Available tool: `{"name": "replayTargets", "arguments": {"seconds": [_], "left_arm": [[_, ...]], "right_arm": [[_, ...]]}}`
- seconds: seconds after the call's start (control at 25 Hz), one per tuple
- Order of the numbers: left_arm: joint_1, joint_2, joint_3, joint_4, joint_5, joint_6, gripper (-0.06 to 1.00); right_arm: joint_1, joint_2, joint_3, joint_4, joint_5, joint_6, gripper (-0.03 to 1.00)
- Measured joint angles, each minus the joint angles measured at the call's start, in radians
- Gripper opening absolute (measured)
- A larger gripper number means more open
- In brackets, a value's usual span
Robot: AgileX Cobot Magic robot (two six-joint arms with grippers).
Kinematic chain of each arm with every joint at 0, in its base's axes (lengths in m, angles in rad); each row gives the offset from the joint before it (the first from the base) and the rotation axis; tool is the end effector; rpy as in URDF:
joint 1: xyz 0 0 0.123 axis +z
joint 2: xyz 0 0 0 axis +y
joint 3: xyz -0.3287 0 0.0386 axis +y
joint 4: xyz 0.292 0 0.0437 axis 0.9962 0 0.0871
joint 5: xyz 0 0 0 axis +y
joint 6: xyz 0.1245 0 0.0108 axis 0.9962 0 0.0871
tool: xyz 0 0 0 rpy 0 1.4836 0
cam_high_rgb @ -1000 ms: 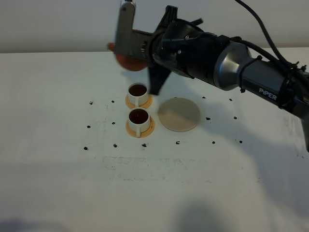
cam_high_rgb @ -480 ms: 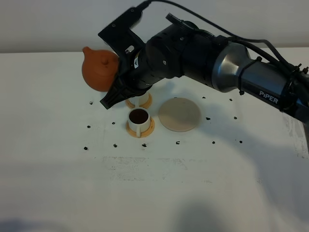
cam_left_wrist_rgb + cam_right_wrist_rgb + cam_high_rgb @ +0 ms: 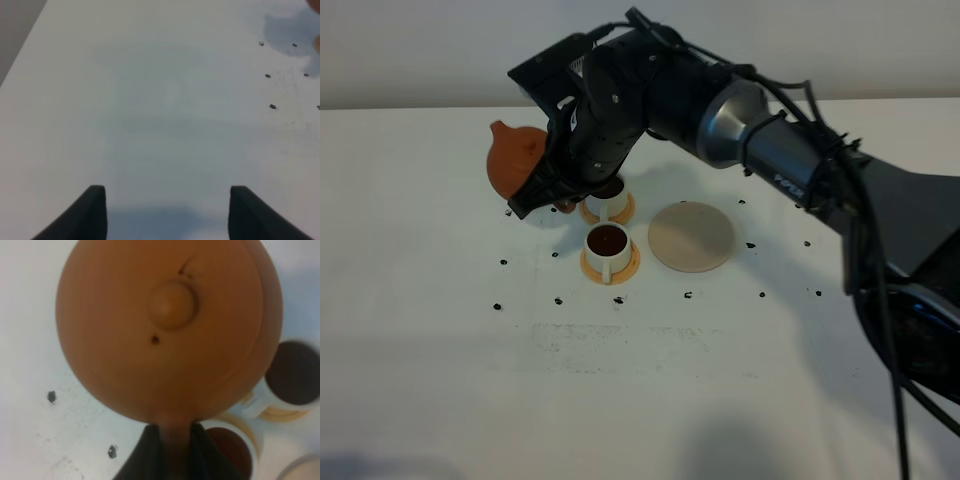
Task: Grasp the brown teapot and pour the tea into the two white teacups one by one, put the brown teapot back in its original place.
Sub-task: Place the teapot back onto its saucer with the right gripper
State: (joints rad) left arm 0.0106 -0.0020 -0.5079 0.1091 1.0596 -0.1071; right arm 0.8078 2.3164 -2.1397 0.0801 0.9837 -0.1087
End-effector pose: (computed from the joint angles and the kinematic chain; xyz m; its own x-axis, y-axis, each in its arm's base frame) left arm 0.0161 0.0120 0.2863 -0.4381 -0.0579 -0.8970 -0.1193 0.9928 -0.0059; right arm 0.4128 0.4438 0.2205 -0.5578 -0.6761 -0.4814 -0.7806 0.6244 0.0276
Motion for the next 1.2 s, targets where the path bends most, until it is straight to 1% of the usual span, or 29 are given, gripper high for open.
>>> {"name": "replayTargets", "arguments": {"seconds": [0.12,0.52,1.04,1.12,1.2], "left_arm": [[0.0,0.0,0.0,0.0,0.0,0.0,0.5],[0.0,0.0,0.0,-0.001,0.0,0.0,0.5],[0.0,0.0,0.0,-0.001,0.0,0.0,0.5],[0.0,0.0,0.0,-0.001,0.0,-0.001,0.5],[0.0,0.0,0.0,-0.001,0.0,-0.001,0.5]], "right_arm": [[-0.001,0.039,-0.02,0.002,0.012,0.007,0.12],[-0.003,0.101,-0.022,0.008,0.005,0.017,0.12],[-0.005,0.168,-0.023,0.05,-0.001,0.019,0.12],[-0.005,0.168,-0.036,0.05,0.008,0.019,0.12],[0.0,0.169,-0.066,0.038,0.037,0.019,0.12]]}}
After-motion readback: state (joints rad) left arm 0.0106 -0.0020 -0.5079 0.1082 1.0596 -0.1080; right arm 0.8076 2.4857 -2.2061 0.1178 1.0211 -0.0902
